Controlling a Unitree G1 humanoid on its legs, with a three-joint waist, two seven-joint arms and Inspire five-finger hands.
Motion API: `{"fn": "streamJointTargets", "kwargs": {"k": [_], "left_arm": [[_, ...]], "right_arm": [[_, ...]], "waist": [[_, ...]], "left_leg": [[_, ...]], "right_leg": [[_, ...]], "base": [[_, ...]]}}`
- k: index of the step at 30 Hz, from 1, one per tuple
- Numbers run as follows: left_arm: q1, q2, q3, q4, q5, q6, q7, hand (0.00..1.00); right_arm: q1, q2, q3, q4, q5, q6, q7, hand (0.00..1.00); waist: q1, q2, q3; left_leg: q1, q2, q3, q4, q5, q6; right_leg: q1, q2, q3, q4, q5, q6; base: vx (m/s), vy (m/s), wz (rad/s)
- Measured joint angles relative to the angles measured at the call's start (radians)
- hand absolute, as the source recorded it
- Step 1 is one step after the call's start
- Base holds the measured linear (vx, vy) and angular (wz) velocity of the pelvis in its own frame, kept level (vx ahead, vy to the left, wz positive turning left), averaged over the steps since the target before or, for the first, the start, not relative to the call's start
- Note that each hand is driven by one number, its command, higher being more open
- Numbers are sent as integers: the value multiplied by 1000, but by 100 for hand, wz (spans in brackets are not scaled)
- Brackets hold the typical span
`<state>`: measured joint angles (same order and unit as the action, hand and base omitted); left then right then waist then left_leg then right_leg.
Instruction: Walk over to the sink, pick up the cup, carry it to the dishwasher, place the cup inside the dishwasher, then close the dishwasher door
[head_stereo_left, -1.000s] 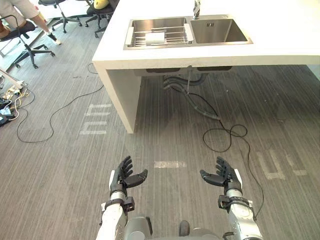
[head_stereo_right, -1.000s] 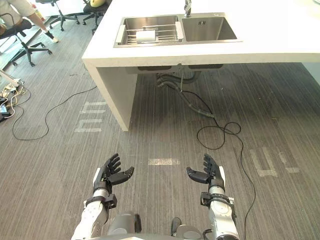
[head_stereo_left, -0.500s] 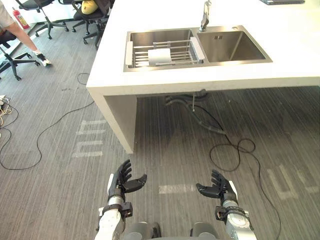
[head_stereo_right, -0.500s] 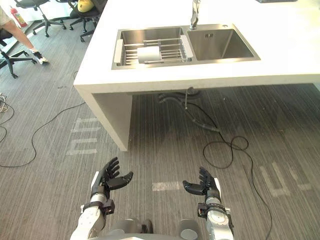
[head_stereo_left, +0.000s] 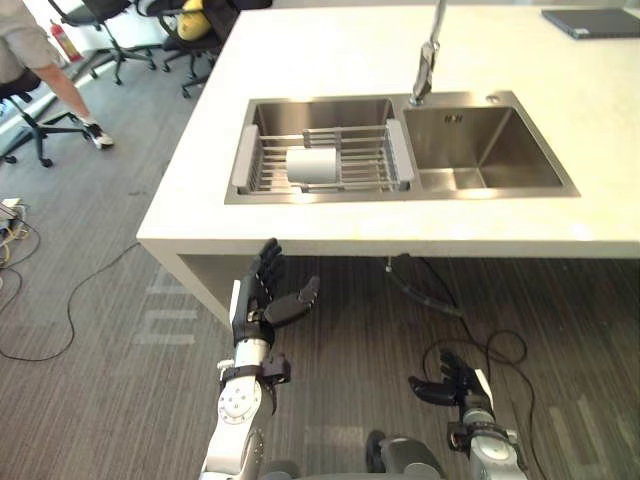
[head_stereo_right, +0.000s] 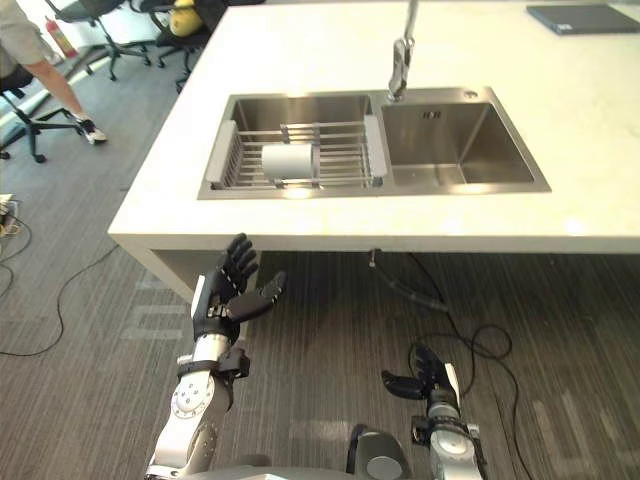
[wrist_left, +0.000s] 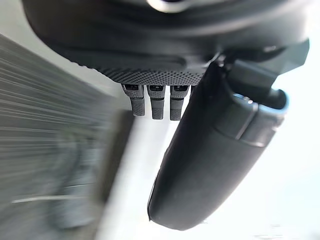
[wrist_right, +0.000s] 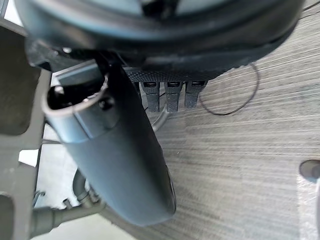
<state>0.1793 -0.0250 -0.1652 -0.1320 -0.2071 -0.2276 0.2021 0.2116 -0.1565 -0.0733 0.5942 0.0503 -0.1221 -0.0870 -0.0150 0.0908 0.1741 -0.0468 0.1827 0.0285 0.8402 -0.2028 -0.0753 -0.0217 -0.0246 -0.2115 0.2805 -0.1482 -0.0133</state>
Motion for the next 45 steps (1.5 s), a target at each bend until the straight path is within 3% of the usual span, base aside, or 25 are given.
{"fn": "streamJointTargets", "kwargs": {"k": [4,5,6,7,8,10,14,15,17,18,20,21,22,24,26,27,29,31,33,35,37,40,42,43,45], "left_arm": [[-3,0,3,-128,3,-33,42,90],[-3,-3,3,-155,11,-44,50,90],[-3,-7,2,-176,15,-50,55,90],[-10,-13,0,-185,20,-62,60,90],[-6,-6,-1,-186,20,-63,74,90],[-4,-1,-5,-189,20,-63,75,90],[-2,56,-75,-192,20,-63,74,90],[-2,62,-99,-193,25,-61,66,90],[-4,75,-144,-196,48,-58,45,90],[-4,86,-163,-209,57,-50,31,90],[-7,114,-185,-221,91,-47,22,90],[-9,124,-186,-224,104,-47,17,90],[-14,121,-185,-224,111,-47,18,90],[-21,121,-174,-222,111,-47,21,90],[-30,124,-162,-216,113,-47,21,90],[-34,119,-147,-198,130,-46,20,90],[-37,108,-147,-175,134,-37,15,90],[-55,115,-154,-162,162,-37,-3,90],[-79,121,-159,-161,172,-37,-16,90],[-88,132,-141,-160,171,-37,-16,90],[-95,138,-136,-161,171,-39,-16,90],[-114,152,-135,-160,193,-39,-19,90],[-119,160,-128,-152,221,-41,-20,90],[-120,175,-117,-148,240,-39,-22,90],[-121,187,-103,-140,257,-33,-29,90]], "right_arm": [[-6,9,-1,9,6,-1,-3,90],[-6,8,-1,10,6,-3,-3,90],[-4,2,-1,10,6,-8,-3,90],[-20,6,2,40,6,-11,-2,90],[-15,13,4,46,6,-5,3,90],[-27,14,5,55,6,-7,4,90],[-65,14,37,77,2,-5,4,90],[-66,14,41,77,-2,-5,4,90],[-70,15,41,78,-6,-4,5,90],[-61,21,40,79,-8,-4,4,90],[-35,27,41,82,-15,-2,7,90],[-25,27,41,84,-15,-1,12,90],[-25,27,41,84,-15,-1,14,90],[-28,27,43,83,-14,-1,25,90],[-26,27,44,82,-14,-1,30,90],[-20,11,43,86,-14,-2,33,90],[-24,-19,39,90,-14,-1,36,90],[-19,-28,28,83,-13,-1,36,90],[-7,-31,19,70,-13,-3,37,90],[16,-20,20,66,-6,-3,44,90],[18,-11,21,66,-3,-4,43,90],[-1,-12,20,72,0,-1,43,90],[-12,-12,21,86,0,0,44,90],[-12,0,23,86,1,-2,48,90],[-9,7,23,86,0,-1,52,90]], "waist": [[13,14,2],[20,15,2],[20,32,-1],[26,29,5],[27,6,-5],[30,2,-6],[40,-10,-6],[38,-15,-6],[21,-18,-9],[6,-34,-13],[-11,-56,-30],[-15,-60,-39],[-23,-58,-40],[-25,-46,-41],[-26,-57,-47],[-32,-47,-47],[-26,-7,-65],[-31,0,-69],[-28,-1,-61],[-20,-11,-53],[-11,-8,-55],[3,-13,-51],[2,1,-53],[1,-22,-49],[-1,-40,-42]], "left_leg": [[-157,13,45,-7,-126,25],[-181,-7,59,-127,-127,28],[-177,-17,62,-292,-54,25],[-152,-35,78,-360,-2,39],[-132,-80,86,-413,16,54],[-130,-114,85,-436,23,65],[-108,-131,129,-441,-23,85],[-93,-134,142,-439,-42,90],[-46,-136,167,-438,-74,93],[-12,-148,170,-445,-88,98],[38,-156,162,-467,-105,103],[67,-153,154,-487,-111,98],[91,-140,147,-507,-112,92],[117,-107,129,-524,-112,85],[129,-89,121,-506,-121,62],[150,-74,109,-480,-150,18],[151,-43,91,-479,-137,20],[160,-40,87,-474,-84,20],[122,-23,57,-365,-55,-9],[49,15,54,-139,11,-24],[7,11,52,-96,-69,-12],[-65,-56,16,-282,-109,11],[-50,-73,0,-444,-7,33],[-27,-95,9,-474,0,42],[-7,-117,25,-503,10,58]], "right_leg": [[80,-16,-6,-58,1,8],[84,-35,-3,-48,-12,35],[81,-42,-1,-23,-33,66],[75,-59,19,25,-75,103],[71,-80,58,21,-87,95],[73,-98,83,-11,-83,104],[69,-122,123,-5,-94,117],[61,-130,137,35,-109,132],[-30,-149,160,273,-117,160],[-76,-173,154,408,-100,186],[-136,-198,142,566,-84,150],[-159,-200,122,584,-120,102],[-199,-188,93,577,-158,64],[-270,-143,63,520,-184,40],[-298,-104,42,308,-117,36],[-272,-95,28,239,2,5],[-233,-54,18,200,-6,-8],[-180,-47,-1,153,-9,-10],[-112,-33,-26,83,-5,-17],[-12,-8,-36,-9,9,-31],[38,-6,-29,-69,16,-46],[55,-20,2,-109,40,-24],[59,-9,36,-91,38,8],[60,-23,71,-95,37,20],[61,-47,83,-102,38,28]], "base": [[182,101,8],[151,212,3],[189,284,3],[165,206,12],[167,177,19],[138,99,20],[150,87,-26],[200,80,-46],[206,79,-35],[241,53,0],[272,10,14],[297,-50,20],[298,-72,15],[330,-166,14],[377,-229,19],[222,-122,10],[293,-139,-4],[253,-166,22],[175,-149,34],[122,-56,11],[114,5,-7],[96,94,-27],[122,182,-36],[152,200,-30],[105,148,-15]]}}
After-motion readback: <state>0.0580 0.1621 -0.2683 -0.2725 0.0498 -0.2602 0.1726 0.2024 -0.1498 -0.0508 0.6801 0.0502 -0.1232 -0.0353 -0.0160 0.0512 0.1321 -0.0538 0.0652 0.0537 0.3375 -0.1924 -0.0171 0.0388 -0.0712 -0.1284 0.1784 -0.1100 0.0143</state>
